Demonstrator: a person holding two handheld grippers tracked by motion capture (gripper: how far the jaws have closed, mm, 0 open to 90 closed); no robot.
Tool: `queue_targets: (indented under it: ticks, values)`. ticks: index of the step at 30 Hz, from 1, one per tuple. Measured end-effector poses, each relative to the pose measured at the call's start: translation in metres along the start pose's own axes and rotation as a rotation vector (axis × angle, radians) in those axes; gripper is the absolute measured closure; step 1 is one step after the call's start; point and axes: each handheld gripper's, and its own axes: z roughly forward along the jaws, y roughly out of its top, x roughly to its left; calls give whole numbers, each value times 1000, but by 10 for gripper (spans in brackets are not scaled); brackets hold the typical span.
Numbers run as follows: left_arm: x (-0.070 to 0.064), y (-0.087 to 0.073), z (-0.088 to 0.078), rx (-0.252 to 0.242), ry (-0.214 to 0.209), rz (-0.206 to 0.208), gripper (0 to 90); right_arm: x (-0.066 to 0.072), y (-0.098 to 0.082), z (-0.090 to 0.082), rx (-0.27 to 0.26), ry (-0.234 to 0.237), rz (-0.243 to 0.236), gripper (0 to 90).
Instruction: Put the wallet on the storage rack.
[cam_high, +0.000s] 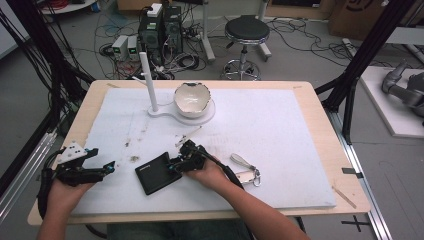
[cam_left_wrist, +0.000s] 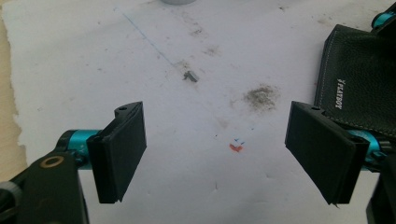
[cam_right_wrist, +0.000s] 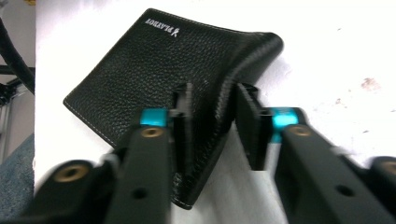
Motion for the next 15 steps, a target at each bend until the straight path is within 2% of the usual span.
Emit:
queue_targets:
  ticks: [1,2,4,8,11,15]
  values:
    - [-1,0,1,-2,-2,-1,205,2,1,-2,-1,-8,-22,806]
    - [-1,0,1,-2,-2,-1,205,2,1,-2,-1,-8,-22,806]
    - [0,1,2,-2,-3,-2,206,7,2,-4,-9,-27,-65,837]
    - [1,1,2,-2,-4,-2,206,11,3,-9,-36,-34,-94,849]
    - [1,2,4,-4,-5,-4,206,17,8,-21,-83,-67,-152,854]
    - [2,5,7,-6,-10,-2,206,19,11,-35,-130,-94,-188,855]
